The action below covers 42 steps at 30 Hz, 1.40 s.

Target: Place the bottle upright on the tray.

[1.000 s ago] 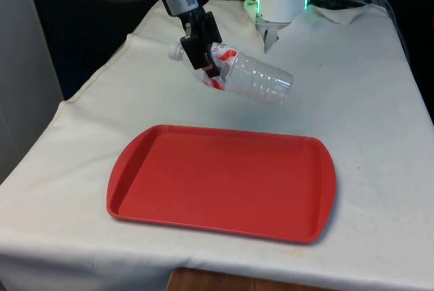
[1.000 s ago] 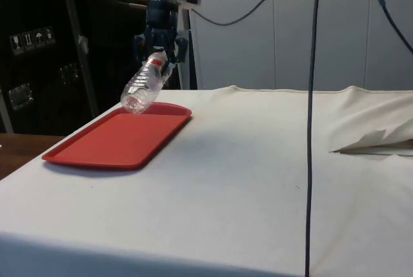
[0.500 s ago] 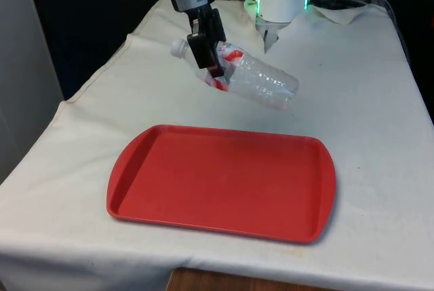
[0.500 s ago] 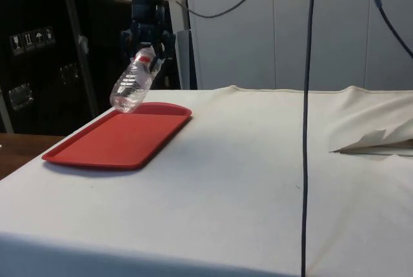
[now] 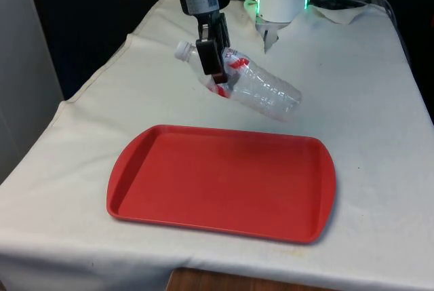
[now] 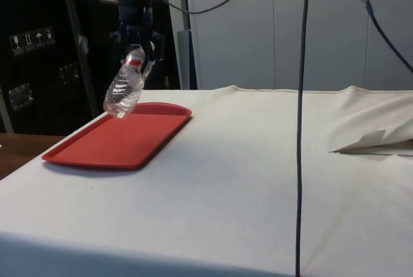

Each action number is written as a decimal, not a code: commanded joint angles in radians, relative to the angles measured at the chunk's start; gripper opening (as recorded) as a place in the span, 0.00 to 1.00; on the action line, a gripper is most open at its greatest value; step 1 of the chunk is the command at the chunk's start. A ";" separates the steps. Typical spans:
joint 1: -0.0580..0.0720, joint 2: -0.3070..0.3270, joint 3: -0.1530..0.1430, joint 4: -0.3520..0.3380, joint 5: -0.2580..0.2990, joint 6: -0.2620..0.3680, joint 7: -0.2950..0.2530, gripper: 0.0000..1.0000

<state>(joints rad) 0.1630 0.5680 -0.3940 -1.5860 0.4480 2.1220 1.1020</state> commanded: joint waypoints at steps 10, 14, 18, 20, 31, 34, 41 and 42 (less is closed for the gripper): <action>0.005 0.037 -0.001 0.054 -0.096 0.003 0.061 0.14; 0.005 0.047 -0.002 0.069 -0.120 0.002 0.073 0.14; 0.005 0.060 -0.001 0.088 -0.155 0.002 0.090 0.14; 0.005 0.068 -0.001 0.100 -0.178 0.001 0.100 0.14; 0.000 0.086 0.005 0.129 -0.254 0.001 0.124 0.14; 0.006 0.100 -0.002 0.147 -0.284 -0.001 0.144 0.14; 0.003 0.108 0.006 0.162 -0.340 0.000 0.162 0.14; 0.011 0.116 0.000 0.171 -0.350 0.000 0.177 0.14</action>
<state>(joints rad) 0.1670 0.6780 -0.3880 -1.4210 0.1000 2.1220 1.2690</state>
